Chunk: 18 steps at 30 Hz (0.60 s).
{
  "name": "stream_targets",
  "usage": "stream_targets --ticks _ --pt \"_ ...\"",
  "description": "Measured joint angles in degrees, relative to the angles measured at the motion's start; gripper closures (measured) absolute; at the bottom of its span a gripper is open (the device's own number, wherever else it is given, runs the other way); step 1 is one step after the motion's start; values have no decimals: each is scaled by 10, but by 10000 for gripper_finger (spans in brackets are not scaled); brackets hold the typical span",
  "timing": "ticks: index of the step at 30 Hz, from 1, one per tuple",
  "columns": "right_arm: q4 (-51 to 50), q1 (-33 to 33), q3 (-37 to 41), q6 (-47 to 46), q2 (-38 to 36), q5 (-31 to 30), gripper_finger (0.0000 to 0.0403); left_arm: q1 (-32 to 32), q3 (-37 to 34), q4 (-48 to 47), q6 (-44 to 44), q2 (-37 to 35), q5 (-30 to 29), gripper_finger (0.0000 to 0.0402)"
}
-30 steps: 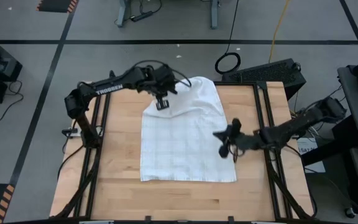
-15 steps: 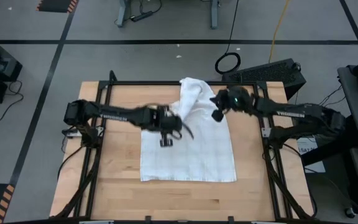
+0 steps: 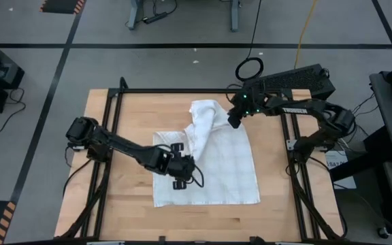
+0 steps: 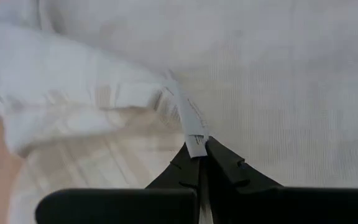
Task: Roll towel
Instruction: Roll the white towel
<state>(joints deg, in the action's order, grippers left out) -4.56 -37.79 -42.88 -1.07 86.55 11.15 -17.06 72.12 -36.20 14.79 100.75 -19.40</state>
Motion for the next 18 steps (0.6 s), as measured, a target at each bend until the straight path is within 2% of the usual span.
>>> stream_targets --ticks 6,11,14,18 --pt "-7 40 0 -31 -10 25 282 -13 -28 -20 32 0 2 391" --pt "-20 99 0 -57 -41 23 278 -22 -29 -24 33 0 12 385" --pt "-31 141 2 -65 -52 -4 278 -22 -29 -1 32 0 38 357" --pt "-35 192 13 -73 -54 -64 277 -22 -29 17 39 0 94 285"
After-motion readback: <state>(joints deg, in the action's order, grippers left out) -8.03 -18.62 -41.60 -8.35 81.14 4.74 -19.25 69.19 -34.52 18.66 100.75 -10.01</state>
